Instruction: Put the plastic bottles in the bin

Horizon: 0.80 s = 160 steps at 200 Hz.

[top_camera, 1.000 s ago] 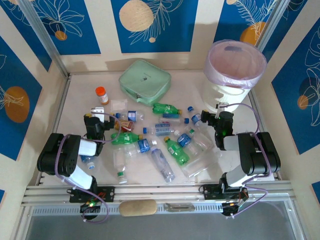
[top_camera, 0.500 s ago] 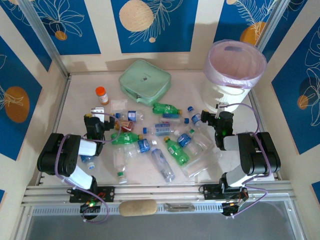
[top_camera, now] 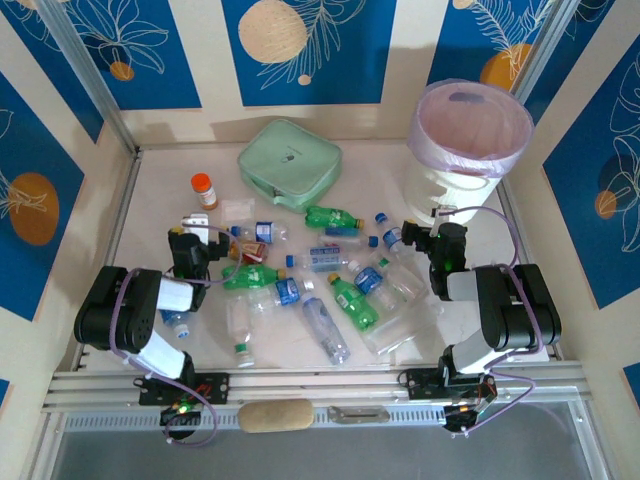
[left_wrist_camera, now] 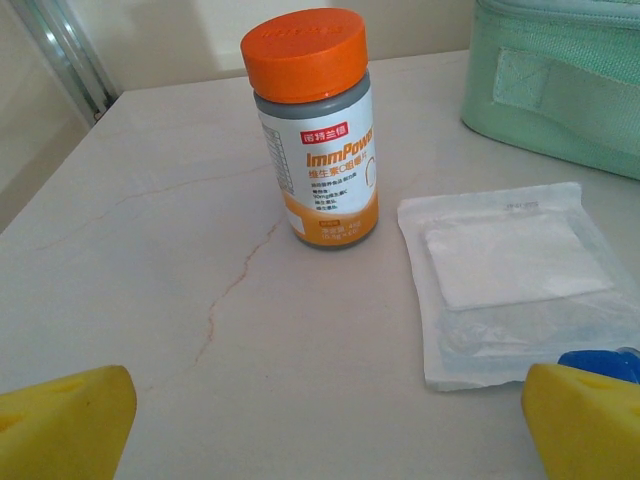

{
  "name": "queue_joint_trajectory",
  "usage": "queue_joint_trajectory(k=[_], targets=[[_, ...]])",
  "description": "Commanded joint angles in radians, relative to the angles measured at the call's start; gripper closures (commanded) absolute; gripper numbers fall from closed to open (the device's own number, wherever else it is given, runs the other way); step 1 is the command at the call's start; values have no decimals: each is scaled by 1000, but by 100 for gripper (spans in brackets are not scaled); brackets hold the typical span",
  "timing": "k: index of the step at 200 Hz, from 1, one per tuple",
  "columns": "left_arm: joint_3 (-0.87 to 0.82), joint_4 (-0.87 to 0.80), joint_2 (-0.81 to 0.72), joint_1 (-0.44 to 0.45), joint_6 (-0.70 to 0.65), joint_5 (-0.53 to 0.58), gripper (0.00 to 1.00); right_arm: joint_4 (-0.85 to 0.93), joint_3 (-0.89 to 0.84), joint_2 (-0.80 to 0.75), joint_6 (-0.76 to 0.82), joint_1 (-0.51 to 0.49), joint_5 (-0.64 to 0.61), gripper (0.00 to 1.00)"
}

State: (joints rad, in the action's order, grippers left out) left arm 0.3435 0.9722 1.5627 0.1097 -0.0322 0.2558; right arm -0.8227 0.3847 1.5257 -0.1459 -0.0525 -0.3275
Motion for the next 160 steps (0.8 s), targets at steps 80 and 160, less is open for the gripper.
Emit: queue_joint_trajectory(k=[80,160], targets=[[256,-536,-341,134,133,21,0,543,181,-370,-58,-168,-127,4],[355,-698,-250,352,324,-221,0,1655,581,-414,-651,-297,-100,11]])
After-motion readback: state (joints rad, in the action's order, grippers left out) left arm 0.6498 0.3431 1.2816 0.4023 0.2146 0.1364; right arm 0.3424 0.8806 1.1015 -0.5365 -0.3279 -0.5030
